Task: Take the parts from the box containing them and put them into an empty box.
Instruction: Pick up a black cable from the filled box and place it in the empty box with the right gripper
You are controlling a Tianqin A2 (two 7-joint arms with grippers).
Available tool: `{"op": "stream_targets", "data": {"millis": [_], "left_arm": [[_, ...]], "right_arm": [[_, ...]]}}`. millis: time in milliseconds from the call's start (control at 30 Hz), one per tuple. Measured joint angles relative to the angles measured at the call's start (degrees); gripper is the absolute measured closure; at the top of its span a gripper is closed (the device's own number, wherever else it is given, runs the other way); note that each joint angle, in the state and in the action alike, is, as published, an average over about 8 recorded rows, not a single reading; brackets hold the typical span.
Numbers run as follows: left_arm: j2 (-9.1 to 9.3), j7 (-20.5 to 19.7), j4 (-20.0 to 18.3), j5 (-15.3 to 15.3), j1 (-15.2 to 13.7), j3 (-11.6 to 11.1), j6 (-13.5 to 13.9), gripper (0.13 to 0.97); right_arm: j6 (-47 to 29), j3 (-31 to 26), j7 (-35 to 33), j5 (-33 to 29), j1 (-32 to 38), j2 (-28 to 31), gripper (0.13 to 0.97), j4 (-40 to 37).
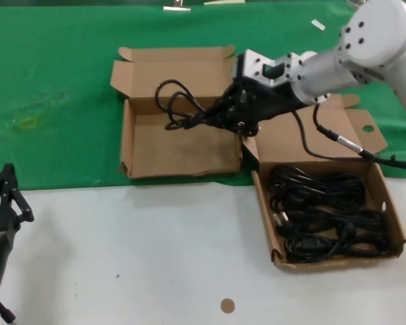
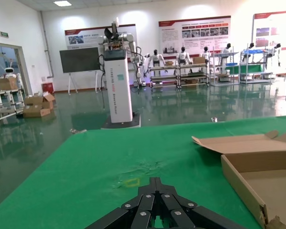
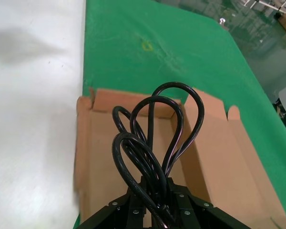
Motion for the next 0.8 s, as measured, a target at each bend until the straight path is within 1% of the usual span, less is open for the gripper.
{"op": "stream_targets", "data": {"millis": [367,800], "left_arm": [[0.0,0.0,0.0,0.0,0.0,0.0,0.0,0.953],[0.0,0.0,0.0,0.0,0.0,0.0,0.0,0.953]], "right_arm": [[3.03,0.2,-4.83,1.29,4.21,-6.49,0.874,-10.75],[4.96,0.92,-9.59,2.72,6.45,-9.15,0.875,-18.73]]}}
